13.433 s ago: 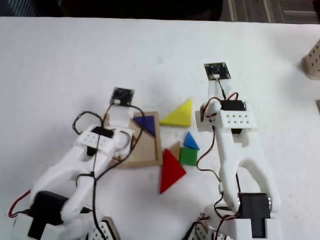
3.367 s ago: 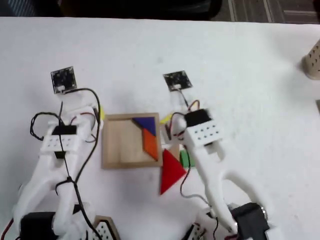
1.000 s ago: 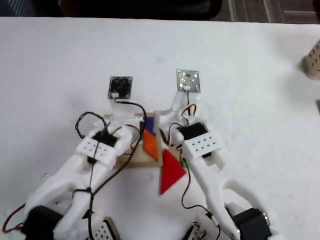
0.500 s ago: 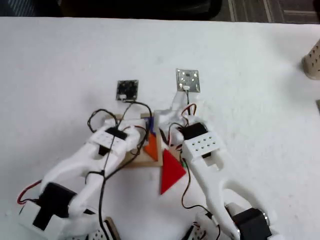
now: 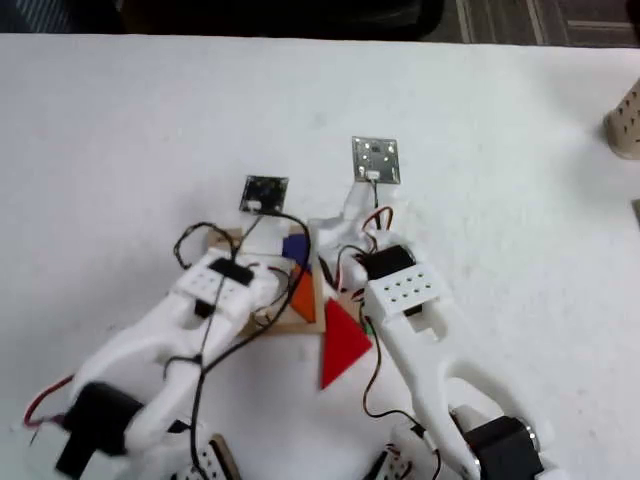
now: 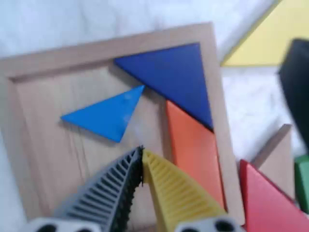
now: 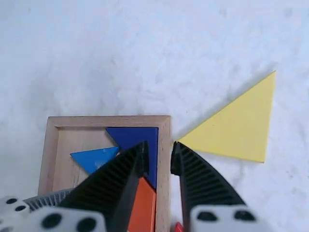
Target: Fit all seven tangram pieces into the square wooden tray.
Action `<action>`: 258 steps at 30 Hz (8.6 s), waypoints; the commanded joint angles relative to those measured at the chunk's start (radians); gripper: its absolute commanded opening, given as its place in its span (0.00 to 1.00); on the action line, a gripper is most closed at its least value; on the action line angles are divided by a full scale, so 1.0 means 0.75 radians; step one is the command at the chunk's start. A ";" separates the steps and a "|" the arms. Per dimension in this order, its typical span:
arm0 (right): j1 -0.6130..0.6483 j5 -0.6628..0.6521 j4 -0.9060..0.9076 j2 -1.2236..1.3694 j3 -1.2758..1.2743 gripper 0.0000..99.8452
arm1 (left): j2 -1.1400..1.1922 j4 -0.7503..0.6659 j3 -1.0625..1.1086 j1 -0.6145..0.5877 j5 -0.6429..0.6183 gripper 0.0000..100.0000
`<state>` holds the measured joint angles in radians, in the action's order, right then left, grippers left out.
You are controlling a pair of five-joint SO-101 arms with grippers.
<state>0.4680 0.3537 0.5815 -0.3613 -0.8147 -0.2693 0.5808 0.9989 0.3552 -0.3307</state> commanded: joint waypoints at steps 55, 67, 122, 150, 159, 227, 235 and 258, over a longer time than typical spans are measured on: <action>-0.009 -0.016 -0.019 -0.052 0.002 0.08 | -0.668 0.084 0.381 -0.167 0.010 0.02; -0.009 -0.016 -0.019 -0.052 0.002 0.08 | -0.163 0.086 0.135 -0.251 0.018 0.02; -0.011 -0.016 -0.019 -0.064 0.002 0.08 | 0.060 -0.182 -0.139 -0.220 -0.209 0.02; -0.009 -0.016 -0.017 -0.064 0.002 0.08 | 0.357 -0.196 -0.317 0.001 -0.213 0.02; -0.009 -0.016 -0.017 -0.064 0.002 0.08 | 0.312 -0.227 -0.268 -0.095 -0.213 0.02; -0.019 -0.018 -0.026 -0.064 -0.010 0.08 | -0.085 -0.031 0.098 -0.058 -0.023 0.02; -0.019 -0.018 -0.026 -0.064 -0.010 0.08 | -0.085 -0.088 0.100 0.050 -0.082 0.02; -0.019 -0.018 -0.026 -0.064 -0.010 0.08 | -0.142 -0.141 0.094 -0.024 -0.070 0.02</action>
<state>0.4634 0.3537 0.5815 -0.3629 -0.8301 -0.2892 0.4473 1.0848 0.3798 -0.3782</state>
